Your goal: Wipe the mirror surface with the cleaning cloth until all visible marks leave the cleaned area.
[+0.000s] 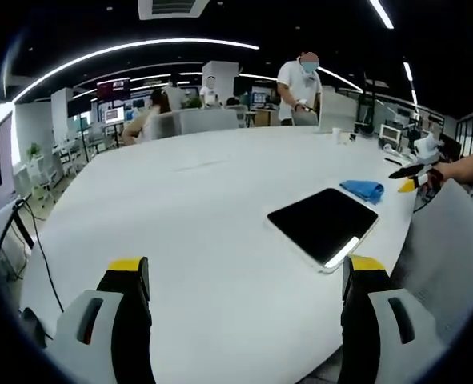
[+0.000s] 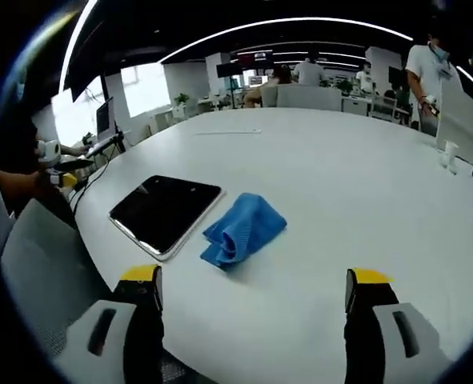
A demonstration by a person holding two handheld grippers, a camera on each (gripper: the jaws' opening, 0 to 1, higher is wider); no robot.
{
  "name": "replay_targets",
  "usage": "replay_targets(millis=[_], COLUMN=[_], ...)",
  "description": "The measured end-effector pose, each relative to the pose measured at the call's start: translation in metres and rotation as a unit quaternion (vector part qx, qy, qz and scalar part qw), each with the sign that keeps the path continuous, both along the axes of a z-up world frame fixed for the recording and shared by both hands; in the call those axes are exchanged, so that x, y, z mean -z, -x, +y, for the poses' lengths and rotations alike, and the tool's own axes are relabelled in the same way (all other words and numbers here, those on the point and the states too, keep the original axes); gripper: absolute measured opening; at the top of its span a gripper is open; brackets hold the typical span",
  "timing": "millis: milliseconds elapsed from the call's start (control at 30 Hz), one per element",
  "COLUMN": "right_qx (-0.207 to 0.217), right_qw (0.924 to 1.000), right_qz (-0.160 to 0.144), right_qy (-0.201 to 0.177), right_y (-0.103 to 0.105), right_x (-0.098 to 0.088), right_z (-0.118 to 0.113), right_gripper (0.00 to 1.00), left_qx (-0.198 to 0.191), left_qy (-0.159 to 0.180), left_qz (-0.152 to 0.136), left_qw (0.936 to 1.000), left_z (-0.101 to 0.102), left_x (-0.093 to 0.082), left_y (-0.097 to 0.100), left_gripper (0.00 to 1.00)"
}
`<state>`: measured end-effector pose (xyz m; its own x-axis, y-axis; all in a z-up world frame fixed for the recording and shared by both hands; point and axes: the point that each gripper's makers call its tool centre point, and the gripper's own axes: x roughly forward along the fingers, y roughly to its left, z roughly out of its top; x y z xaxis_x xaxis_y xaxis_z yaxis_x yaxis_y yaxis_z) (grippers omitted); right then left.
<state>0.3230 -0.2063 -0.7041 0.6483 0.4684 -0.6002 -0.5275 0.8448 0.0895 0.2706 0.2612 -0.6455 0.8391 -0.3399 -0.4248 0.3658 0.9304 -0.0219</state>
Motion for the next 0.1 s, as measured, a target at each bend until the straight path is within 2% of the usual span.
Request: replay_targets(millis=[100], right_qx=[0.008], right_qw=[1.0], right_qz=[-0.004], right_qy=[-0.002], right_y=[-0.0027], right_x=[-0.0009], right_z=[-0.0027], right_gripper=[0.98], left_qx=[-0.013], left_qy=[0.003], left_qz=[-0.003], left_qw=[0.9999], left_z=[0.0059], left_x=[-0.0001], left_y=[0.0014], left_gripper=[0.99])
